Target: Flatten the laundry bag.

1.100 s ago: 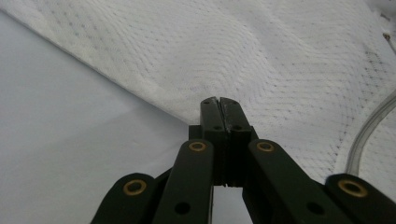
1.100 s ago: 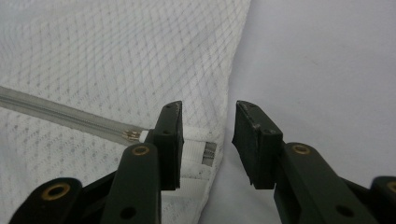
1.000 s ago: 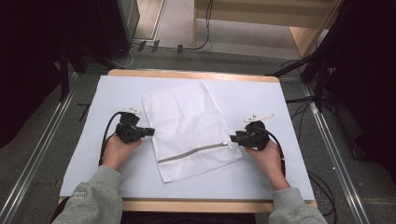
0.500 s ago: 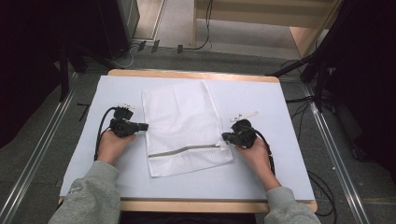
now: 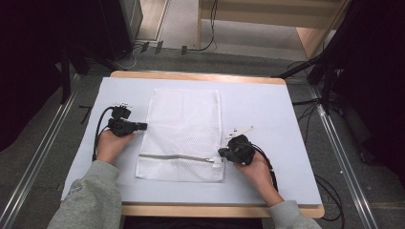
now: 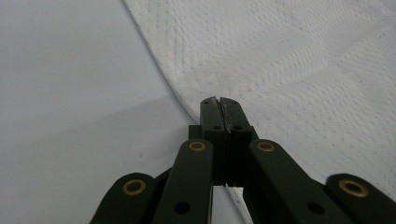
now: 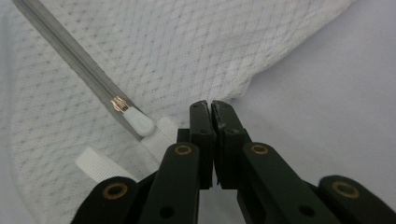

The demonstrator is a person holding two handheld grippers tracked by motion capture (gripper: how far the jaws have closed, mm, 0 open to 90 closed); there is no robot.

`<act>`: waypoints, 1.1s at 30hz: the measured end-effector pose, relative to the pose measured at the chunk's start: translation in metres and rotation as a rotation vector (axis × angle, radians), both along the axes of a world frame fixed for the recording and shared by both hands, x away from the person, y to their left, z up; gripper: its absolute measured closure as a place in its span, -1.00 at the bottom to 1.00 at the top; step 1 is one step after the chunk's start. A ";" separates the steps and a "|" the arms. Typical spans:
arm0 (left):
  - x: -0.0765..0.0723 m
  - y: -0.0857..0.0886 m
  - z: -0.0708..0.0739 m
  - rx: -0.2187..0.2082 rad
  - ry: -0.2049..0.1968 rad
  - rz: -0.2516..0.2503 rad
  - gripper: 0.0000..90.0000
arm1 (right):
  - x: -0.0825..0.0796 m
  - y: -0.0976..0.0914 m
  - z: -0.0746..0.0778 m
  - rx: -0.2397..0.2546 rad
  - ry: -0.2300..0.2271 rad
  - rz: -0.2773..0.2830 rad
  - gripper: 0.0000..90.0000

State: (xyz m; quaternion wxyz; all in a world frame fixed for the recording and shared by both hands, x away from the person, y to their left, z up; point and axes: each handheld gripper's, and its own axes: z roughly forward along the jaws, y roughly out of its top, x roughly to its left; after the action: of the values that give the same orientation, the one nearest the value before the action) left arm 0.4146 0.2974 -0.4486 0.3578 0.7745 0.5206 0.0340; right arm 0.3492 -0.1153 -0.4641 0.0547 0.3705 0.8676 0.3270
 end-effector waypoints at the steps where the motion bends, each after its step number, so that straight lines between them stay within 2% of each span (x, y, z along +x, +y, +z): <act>1: 0.000 0.000 0.000 0.000 0.000 0.000 1.00 | 0.002 -0.002 -0.001 0.015 0.006 -0.005 0.98; 6: 0.001 -0.001 0.000 0.002 0.004 -0.007 1.00 | 0.005 -0.006 -0.001 0.015 -0.004 -0.031 0.98; 10: 0.000 -0.001 0.000 -0.001 0.006 -0.011 1.00 | 0.006 -0.007 -0.002 0.026 0.005 -0.023 0.95; 12: 0.000 -0.001 0.001 0.003 -0.007 -0.008 1.00 | 0.006 -0.007 -0.002 0.021 -0.005 -0.025 0.95; 14: 0.001 -0.001 0.000 -0.002 -0.002 -0.008 1.00 | 0.007 -0.006 -0.002 0.023 -0.010 -0.027 0.95; 18: 0.003 -0.004 0.001 0.010 -0.006 -0.012 1.00 | 0.008 -0.006 -0.002 0.031 -0.002 -0.028 0.94; 21: 0.002 -0.003 0.002 0.006 -0.010 -0.007 1.00 | 0.007 -0.007 0.000 0.047 0.001 -0.028 0.84; 24: 0.000 -0.002 0.005 -0.001 -0.022 -0.003 0.97 | 0.007 -0.008 0.002 0.067 -0.018 -0.025 0.81; 26: -0.001 -0.002 0.007 -0.004 -0.023 -0.011 0.83 | 0.007 -0.010 0.005 0.075 -0.020 -0.038 0.76; 27: -0.002 -0.002 0.007 -0.015 -0.016 -0.019 0.83 | 0.007 -0.010 0.005 0.075 -0.020 -0.038 0.76; 33: -0.009 -0.002 0.015 -0.042 0.004 -0.051 0.40 | 0.007 -0.013 0.006 0.084 -0.020 -0.048 0.71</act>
State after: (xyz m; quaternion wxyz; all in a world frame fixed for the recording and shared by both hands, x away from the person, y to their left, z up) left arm 0.4054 0.2953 -0.4339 0.3736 0.7800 0.5019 0.0122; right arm 0.3567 -0.1283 -0.4582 0.0557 0.3899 0.8433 0.3657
